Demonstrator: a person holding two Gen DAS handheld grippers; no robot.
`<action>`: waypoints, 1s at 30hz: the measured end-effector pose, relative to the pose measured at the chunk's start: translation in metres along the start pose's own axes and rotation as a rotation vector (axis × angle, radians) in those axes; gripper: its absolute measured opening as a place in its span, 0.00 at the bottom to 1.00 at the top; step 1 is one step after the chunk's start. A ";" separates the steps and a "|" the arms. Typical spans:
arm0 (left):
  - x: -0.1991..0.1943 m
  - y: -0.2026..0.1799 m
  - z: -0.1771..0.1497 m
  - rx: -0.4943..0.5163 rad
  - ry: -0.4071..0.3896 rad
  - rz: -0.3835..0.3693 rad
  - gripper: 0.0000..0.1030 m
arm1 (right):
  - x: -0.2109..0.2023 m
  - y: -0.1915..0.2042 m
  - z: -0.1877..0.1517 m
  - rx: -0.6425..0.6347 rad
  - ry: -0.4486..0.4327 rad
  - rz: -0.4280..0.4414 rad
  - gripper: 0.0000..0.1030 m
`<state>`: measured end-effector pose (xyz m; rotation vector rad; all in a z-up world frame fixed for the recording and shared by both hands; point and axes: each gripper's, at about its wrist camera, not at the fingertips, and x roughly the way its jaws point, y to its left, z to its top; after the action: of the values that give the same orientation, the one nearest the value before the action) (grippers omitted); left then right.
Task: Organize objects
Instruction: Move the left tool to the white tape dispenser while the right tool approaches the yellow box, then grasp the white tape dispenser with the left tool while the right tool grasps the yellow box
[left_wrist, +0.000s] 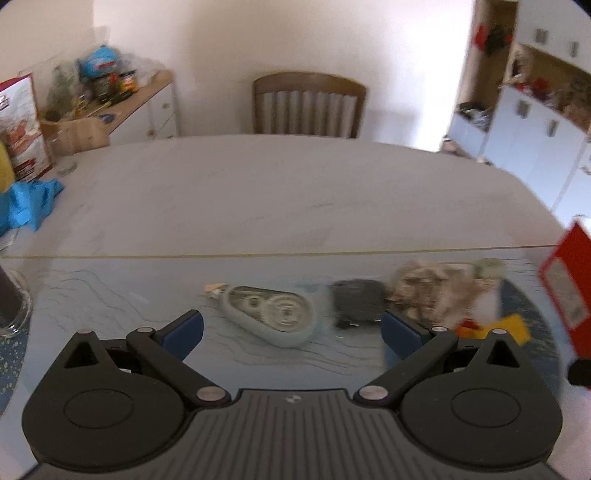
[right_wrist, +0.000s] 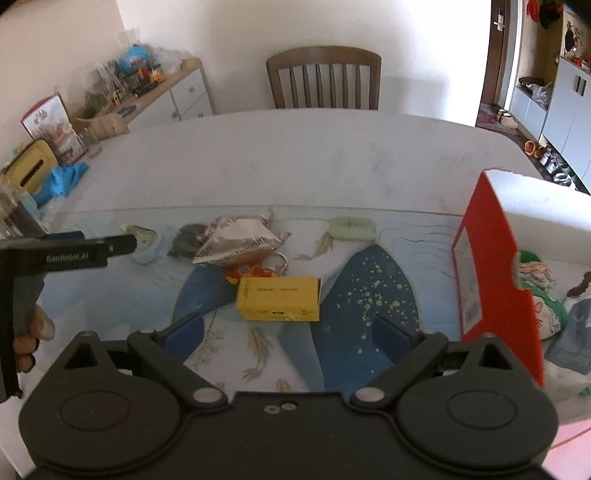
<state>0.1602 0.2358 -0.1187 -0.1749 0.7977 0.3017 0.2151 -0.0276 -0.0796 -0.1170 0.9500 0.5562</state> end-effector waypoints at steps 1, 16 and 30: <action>0.005 0.002 0.001 -0.008 0.008 0.017 1.00 | 0.005 0.000 0.001 0.000 0.006 -0.003 0.94; 0.068 0.014 0.016 -0.222 0.117 0.205 1.00 | 0.051 0.012 0.012 -0.062 0.059 0.007 0.93; 0.083 0.011 0.014 -0.207 0.154 0.241 1.00 | 0.078 0.015 0.019 -0.088 0.086 -0.021 0.93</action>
<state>0.2204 0.2664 -0.1698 -0.2999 0.9414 0.6048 0.2566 0.0229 -0.1280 -0.2309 1.0072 0.5767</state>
